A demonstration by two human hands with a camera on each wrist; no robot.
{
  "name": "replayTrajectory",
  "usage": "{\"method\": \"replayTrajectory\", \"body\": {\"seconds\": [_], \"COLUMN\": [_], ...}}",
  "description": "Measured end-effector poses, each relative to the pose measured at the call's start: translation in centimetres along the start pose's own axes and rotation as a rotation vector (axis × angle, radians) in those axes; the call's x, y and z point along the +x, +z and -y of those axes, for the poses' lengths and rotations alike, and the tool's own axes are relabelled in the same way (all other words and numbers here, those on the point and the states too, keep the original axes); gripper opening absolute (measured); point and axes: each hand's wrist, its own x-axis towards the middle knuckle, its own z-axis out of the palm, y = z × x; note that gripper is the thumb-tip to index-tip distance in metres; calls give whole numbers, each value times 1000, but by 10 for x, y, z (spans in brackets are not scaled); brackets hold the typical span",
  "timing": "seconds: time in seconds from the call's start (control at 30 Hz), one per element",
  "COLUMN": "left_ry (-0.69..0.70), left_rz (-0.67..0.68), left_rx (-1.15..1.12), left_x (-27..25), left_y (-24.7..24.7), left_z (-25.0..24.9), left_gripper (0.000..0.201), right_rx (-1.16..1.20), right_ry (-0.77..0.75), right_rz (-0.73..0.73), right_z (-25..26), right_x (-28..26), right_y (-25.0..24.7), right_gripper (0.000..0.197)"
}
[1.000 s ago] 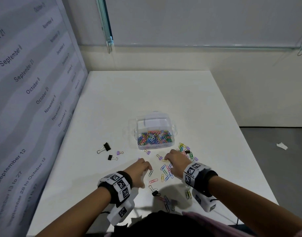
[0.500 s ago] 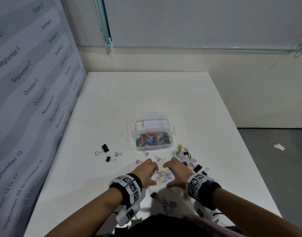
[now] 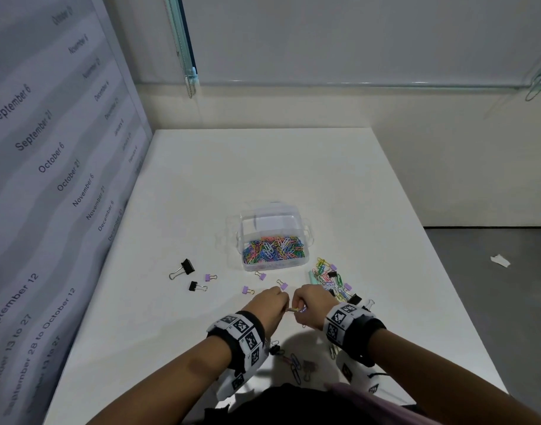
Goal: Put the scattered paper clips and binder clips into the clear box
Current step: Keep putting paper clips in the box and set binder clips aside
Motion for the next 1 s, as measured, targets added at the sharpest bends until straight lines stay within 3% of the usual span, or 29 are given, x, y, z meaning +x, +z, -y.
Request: {"method": "replayTrajectory", "body": {"seconds": [0.17, 0.37, 0.5, 0.6, 0.67, 0.83, 0.93, 1.0], "left_ry": [-49, -160, -117, -141, -161, -155, -45, 21], "left_rz": [-2, -221, -344, -415, -419, -325, -359, -286], "left_rx": [-106, -337, -320, -326, -328, -190, -198, -251], "left_x": [-2, -5, 12, 29, 38, 37, 21, 10], "left_y": [-13, -53, -91, -110, -115, -101, -87, -79], "left_z": [15, 26, 26, 25, 26, 28, 23, 22], "left_gripper": [19, 11, 12, 16, 24, 39, 42, 35], "right_rx": [6, 105, 205, 212, 163, -69, -115, -133], "right_ry": [15, -36, -83, -92, -97, -111, -95, -106], "right_rz": [11, -131, -338, -375, -317, -9, 70, 90], "right_z": [-1, 18, 34, 37, 29, 1, -13, -20], "right_x": [5, 22, 35, 37, 34, 18, 12, 10], "right_y": [-22, -69, -92, -94, -87, -51, -29, -18], "right_gripper": [17, 14, 19, 19, 19, 24, 54, 80]}}
